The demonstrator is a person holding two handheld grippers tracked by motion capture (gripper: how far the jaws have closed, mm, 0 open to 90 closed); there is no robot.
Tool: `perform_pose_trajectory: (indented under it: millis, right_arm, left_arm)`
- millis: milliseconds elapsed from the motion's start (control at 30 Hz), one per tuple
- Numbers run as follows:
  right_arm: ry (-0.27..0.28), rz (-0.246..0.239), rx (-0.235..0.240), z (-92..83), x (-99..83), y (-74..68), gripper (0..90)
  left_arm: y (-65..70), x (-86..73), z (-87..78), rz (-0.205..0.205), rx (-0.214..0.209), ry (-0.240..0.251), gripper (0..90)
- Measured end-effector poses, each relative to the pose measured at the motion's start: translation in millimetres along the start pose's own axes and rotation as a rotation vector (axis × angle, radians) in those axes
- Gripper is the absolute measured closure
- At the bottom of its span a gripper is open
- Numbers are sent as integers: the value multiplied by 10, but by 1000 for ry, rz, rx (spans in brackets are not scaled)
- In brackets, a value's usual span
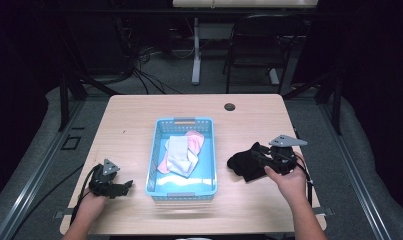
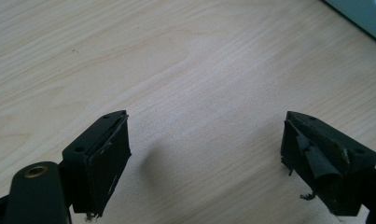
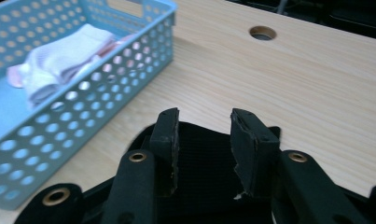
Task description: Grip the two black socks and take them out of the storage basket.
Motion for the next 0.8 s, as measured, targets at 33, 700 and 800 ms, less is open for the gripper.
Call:
perform_pose_trajectory:
  millis: [33, 700, 800]
  right_arm:
    - [0, 0, 0, 0, 0, 0, 619]
    - [-3, -147, 105, 143, -194, -624, 553]
    - [-23, -147, 95, 199, -247, -583, 545]
  left_arm:
    - [0, 0, 0, 0, 0, 0, 155]
    - [1, 10, -8, 3, -3, 6, 156]
    - [2, 13, -8, 2, -2, 8, 156]
Point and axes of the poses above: each handheld gripper's, and its own axes: z roughly forward along the jaws, x roughly out of its top, y roughly to its right, the point moved 5 cm from there along z, roughly forward along the jaws, and after that the axes turned 7 degrees about -x, right-handed, at the moved point
